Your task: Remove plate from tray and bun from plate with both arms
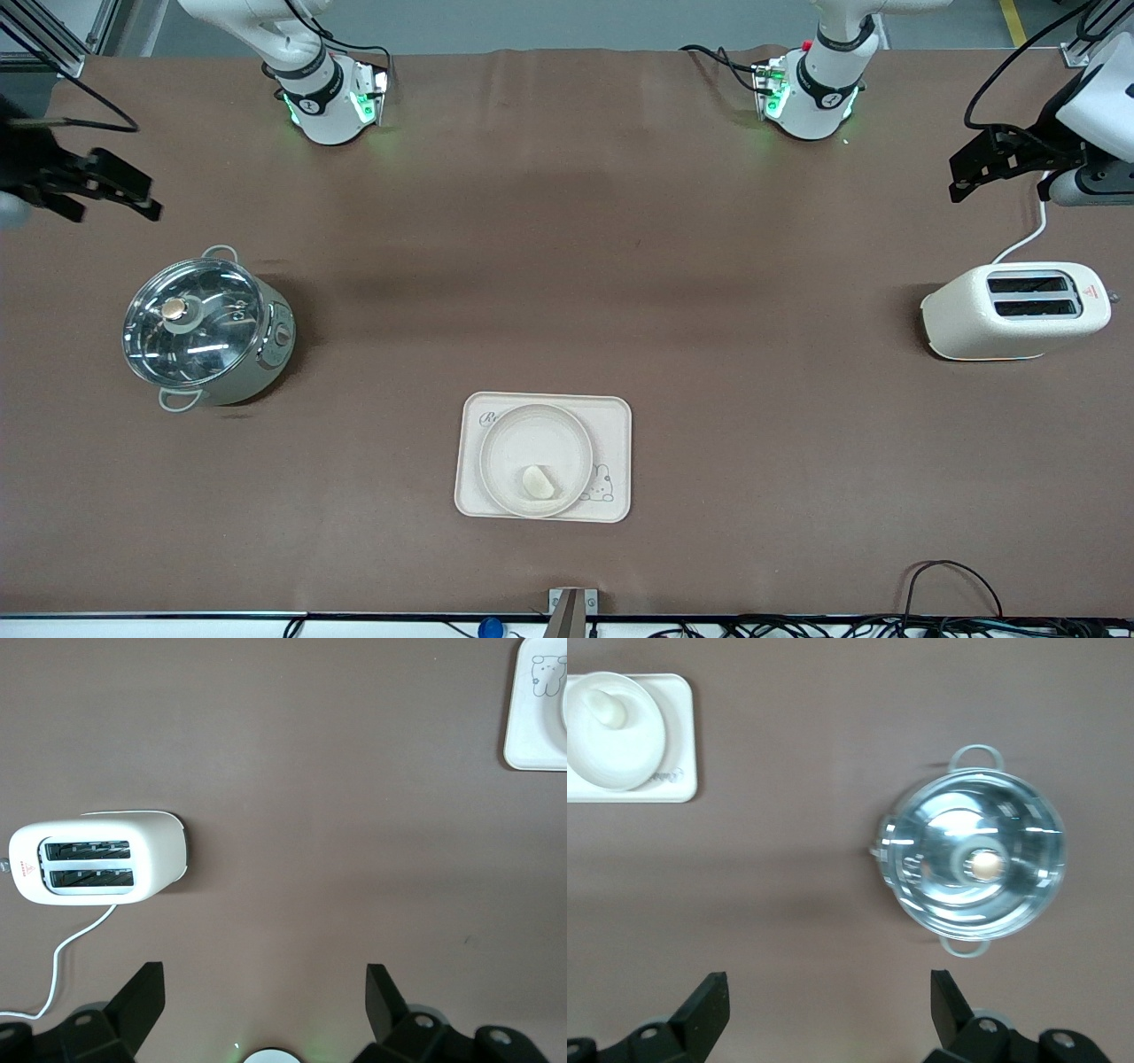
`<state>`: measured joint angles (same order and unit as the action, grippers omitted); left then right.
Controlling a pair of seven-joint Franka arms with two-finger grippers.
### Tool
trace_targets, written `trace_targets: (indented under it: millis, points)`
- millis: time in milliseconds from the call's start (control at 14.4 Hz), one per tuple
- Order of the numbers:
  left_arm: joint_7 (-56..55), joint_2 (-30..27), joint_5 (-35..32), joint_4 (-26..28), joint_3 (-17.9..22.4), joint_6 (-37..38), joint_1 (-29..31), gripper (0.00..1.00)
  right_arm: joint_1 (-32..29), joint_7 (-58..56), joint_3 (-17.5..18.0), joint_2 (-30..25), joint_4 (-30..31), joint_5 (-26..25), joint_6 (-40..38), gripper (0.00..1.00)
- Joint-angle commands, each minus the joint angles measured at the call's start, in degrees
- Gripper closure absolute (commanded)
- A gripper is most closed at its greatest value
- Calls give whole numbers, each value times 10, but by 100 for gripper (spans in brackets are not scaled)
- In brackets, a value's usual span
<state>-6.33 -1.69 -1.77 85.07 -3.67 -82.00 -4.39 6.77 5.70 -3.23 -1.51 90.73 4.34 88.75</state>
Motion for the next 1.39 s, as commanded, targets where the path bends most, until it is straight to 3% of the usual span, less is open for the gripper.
trace_targets:
  millis: [0,347,416,763,1040,1318]
  points:
    - [3,10,-2,-13,-2,0,2,0,68,50,-1,92,-4,15,90,0]
    - [10,27,-3,-14,-1,-4,3,0,138,76,-2,270,-26,137,327,0]
    - [10,33,-5,-14,-1,-4,3,0,149,132,-2,340,-73,155,383,0]
    - [11,52,-4,-32,-1,-4,10,0,166,204,-3,552,-288,153,404,0]
    - [10,52,-5,-33,-1,-5,10,0,171,205,-1,615,-317,154,451,5]
    - [0,52,-6,-32,-1,-4,10,0,188,206,-1,643,-323,154,453,30]
